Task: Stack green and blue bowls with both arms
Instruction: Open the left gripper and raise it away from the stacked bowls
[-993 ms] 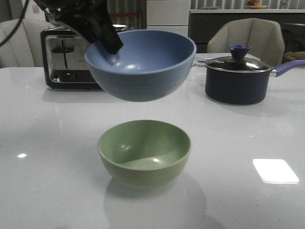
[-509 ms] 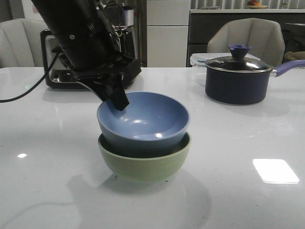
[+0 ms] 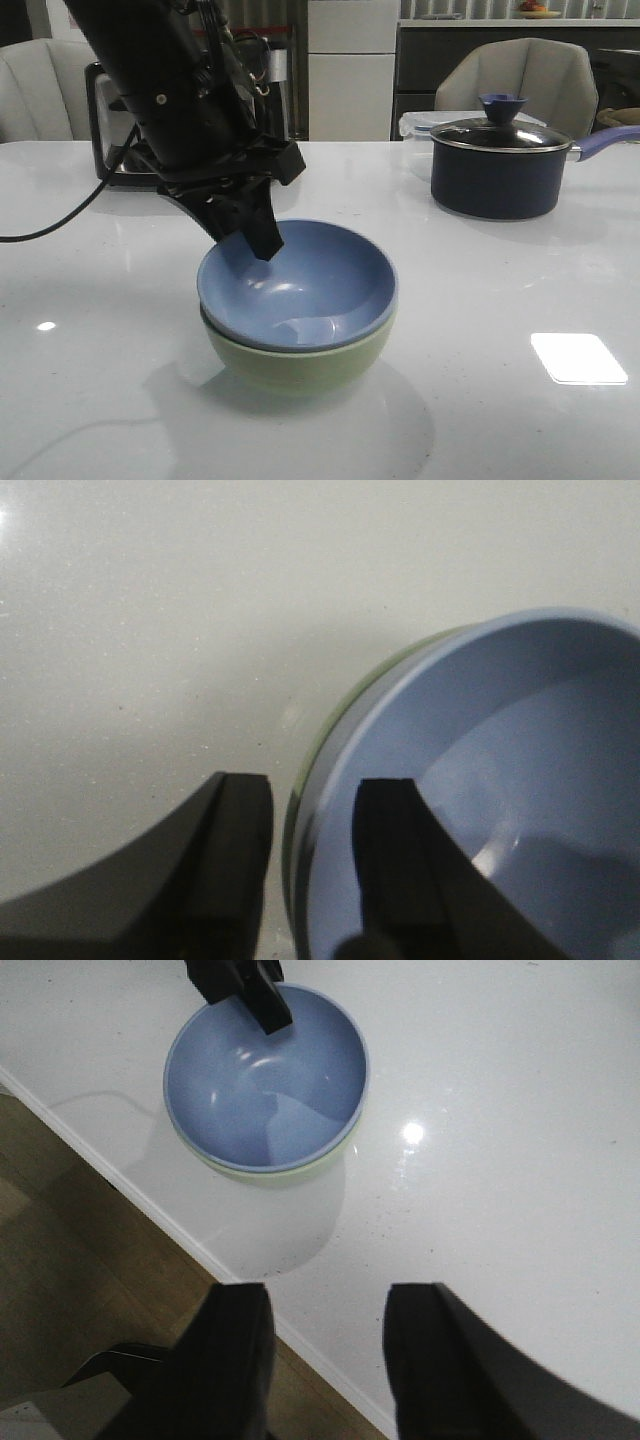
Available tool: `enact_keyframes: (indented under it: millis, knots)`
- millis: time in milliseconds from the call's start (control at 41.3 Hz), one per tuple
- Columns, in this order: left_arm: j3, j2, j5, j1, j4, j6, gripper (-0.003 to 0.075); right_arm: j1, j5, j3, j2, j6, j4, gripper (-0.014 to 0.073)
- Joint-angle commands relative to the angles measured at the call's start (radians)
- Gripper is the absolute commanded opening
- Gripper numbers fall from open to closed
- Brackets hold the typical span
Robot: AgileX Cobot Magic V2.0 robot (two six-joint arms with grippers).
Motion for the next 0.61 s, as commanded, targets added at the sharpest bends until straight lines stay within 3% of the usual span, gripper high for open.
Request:
enact_keyframes:
  millis: [0, 315, 581]
  knots:
    - [-0.046, -0.051, 0.012, -0.008, -0.044, -0.001, 0.0406, 0.001, -0.062, -0.028, -0.004, -0.011, 0.002, 0.0397]
    - [-0.039, -0.249, 0.019, -0.008, -0.02, 0.002, 0.0405, 0.001, -0.062, -0.028, -0.004, -0.011, 0.002, 0.0397]
    - [0.122, -0.542, 0.017, -0.008, -0.012, 0.035, 0.0405, 0.001, -0.062, -0.028, -0.004, -0.011, 0.002, 0.0397]
